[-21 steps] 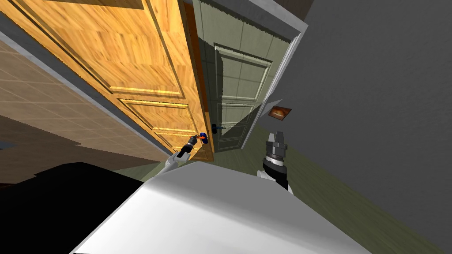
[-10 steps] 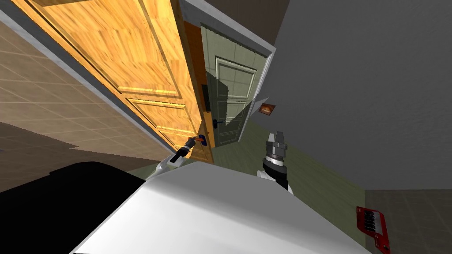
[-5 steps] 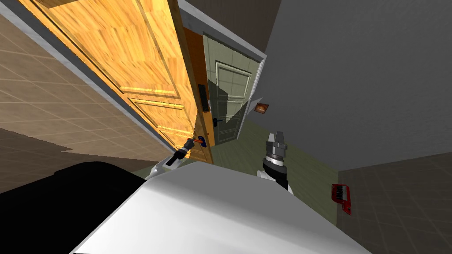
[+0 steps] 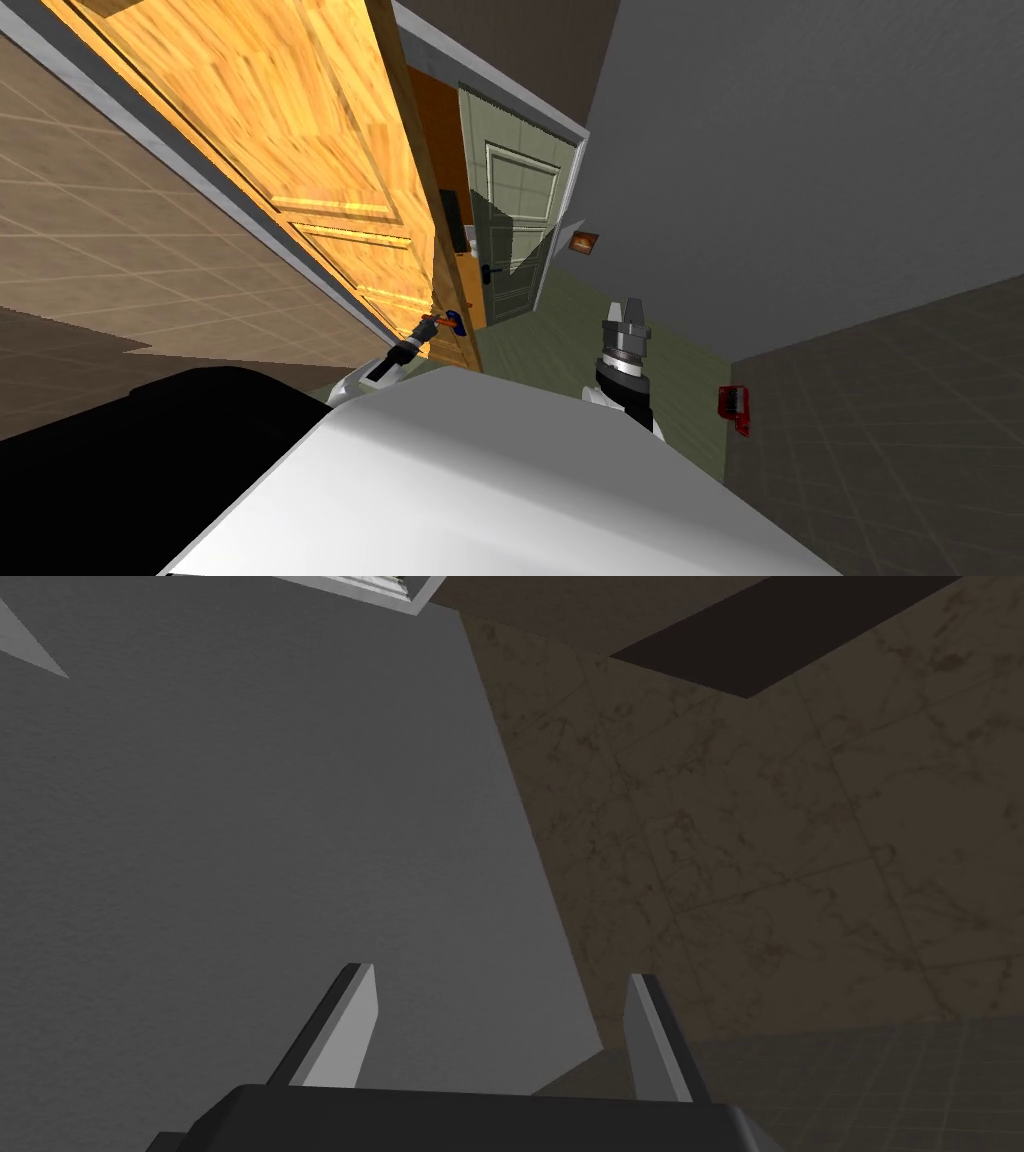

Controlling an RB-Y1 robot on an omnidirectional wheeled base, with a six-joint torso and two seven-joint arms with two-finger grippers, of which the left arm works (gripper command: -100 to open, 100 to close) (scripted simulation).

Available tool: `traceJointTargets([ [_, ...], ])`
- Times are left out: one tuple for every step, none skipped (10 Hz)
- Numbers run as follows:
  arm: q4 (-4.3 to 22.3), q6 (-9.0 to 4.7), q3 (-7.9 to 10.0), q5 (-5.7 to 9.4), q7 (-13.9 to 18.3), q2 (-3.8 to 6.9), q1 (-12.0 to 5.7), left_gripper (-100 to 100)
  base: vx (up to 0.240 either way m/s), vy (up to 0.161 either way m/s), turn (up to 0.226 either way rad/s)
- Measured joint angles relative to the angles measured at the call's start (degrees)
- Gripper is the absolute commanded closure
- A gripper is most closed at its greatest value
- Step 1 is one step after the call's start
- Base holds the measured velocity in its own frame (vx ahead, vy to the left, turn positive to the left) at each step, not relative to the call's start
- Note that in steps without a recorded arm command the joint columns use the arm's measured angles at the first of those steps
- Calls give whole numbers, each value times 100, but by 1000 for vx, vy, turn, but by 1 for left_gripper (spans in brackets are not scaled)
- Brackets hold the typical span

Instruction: Pull the door open

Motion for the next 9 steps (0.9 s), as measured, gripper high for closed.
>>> traceJointTargets([
  [38,-90,-19,-1,36,42,10,100,-218,68,-168],
  [57,-186,-35,-1,70,84,38,100,-225,64,-146],
  [77,-276,-52,0,107,132,76,100,-216,67,-156],
  [109,-357,-77,-1,146,176,108,100,-215,68,-131],
  [69,-397,-92,-2,166,207,173,100,-173,75,-86],
  [135,-469,-132,-15,185,224,168,100,-160,71,-120],
  [175,-554,-157,-18,214,259,199,100,-177,61,-125],
  [220,-659,-171,-17,250,300,225,100,-79,34,-18],
  [237,-676,-175,-19,256,305,236,100,-138,62,-124],
])
